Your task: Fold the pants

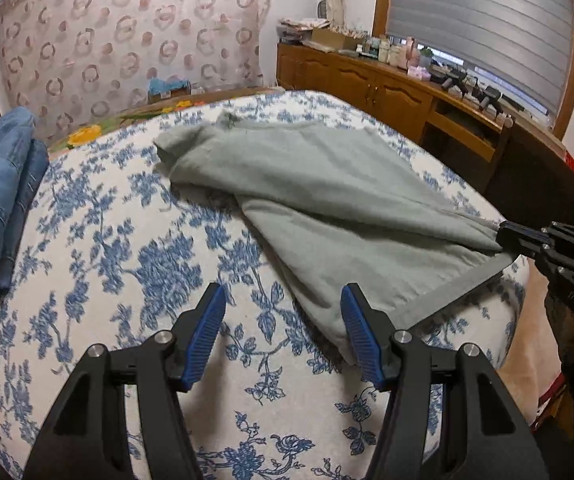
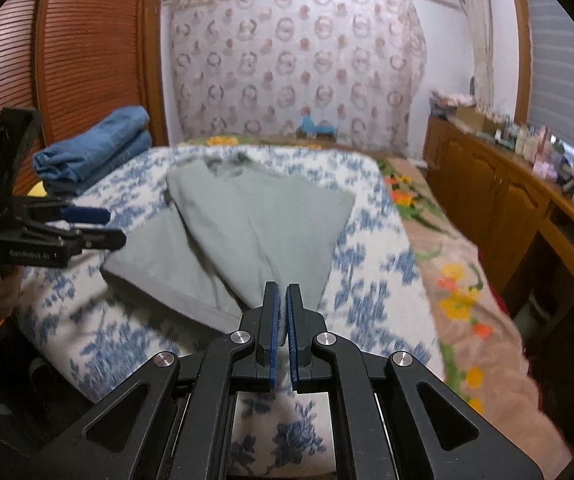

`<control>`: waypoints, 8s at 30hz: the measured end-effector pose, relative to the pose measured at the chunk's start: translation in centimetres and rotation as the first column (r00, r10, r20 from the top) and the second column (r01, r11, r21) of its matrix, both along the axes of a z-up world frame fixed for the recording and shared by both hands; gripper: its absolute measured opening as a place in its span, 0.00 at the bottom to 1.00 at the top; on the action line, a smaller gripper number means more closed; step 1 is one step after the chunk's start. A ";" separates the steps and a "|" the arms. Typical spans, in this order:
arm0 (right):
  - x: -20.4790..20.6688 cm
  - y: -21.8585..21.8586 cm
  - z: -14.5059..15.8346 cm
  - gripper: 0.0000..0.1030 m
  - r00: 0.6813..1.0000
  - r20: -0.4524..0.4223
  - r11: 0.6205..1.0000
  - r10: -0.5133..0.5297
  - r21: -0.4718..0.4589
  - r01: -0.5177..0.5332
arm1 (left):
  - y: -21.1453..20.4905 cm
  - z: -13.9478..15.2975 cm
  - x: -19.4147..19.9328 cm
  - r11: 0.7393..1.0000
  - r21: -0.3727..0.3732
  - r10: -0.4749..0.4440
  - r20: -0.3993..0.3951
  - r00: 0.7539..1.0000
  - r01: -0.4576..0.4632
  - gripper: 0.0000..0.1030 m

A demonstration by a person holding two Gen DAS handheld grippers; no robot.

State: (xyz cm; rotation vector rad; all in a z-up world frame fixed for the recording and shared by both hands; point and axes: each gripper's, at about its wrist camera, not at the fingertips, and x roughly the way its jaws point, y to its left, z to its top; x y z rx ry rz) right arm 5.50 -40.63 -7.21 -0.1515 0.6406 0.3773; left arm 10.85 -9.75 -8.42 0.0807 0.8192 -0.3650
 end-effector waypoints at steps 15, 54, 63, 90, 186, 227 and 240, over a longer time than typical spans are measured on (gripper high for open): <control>1.1 -1.5 0.2 0.19 0.998 -0.037 0.998 -0.053 0.019 0.054 | 0.9 -0.3 -0.5 0.999 -0.019 0.027 0.003 1.000 -0.027 0.58; 20.5 10.9 -0.3 0.21 0.936 -0.298 0.982 0.189 0.050 -0.183 | 5.4 1.5 2.8 0.992 -0.048 0.117 0.051 0.992 -0.114 0.58; 20.9 12.2 -1.2 0.21 0.936 -0.305 0.984 0.174 0.007 -0.180 | 4.9 0.1 3.1 0.994 -0.036 0.099 0.021 0.995 -0.099 0.58; 21.2 7.5 3.7 0.03 0.983 -0.152 0.994 0.102 -0.031 -0.108 | 2.3 -1.1 2.5 0.998 0.026 0.059 0.001 0.998 -0.059 0.58; 0.3 -1.7 -0.2 0.34 0.985 -0.168 0.997 -0.040 0.061 0.051 | -1.1 -0.9 -3.0 0.992 -0.089 -0.089 -0.031 0.996 0.086 0.17; 0.7 0.5 -1.8 0.09 0.983 -0.182 0.995 0.020 0.102 -0.002 | -1.1 -0.9 -3.4 0.992 -0.088 -0.091 -0.001 0.996 0.090 0.11; 0.8 1.9 4.4 0.08 0.996 -0.022 0.992 0.083 0.097 -0.081 | 0.9 7.2 -4.0 0.988 -0.107 -0.095 0.179 0.979 0.115 0.08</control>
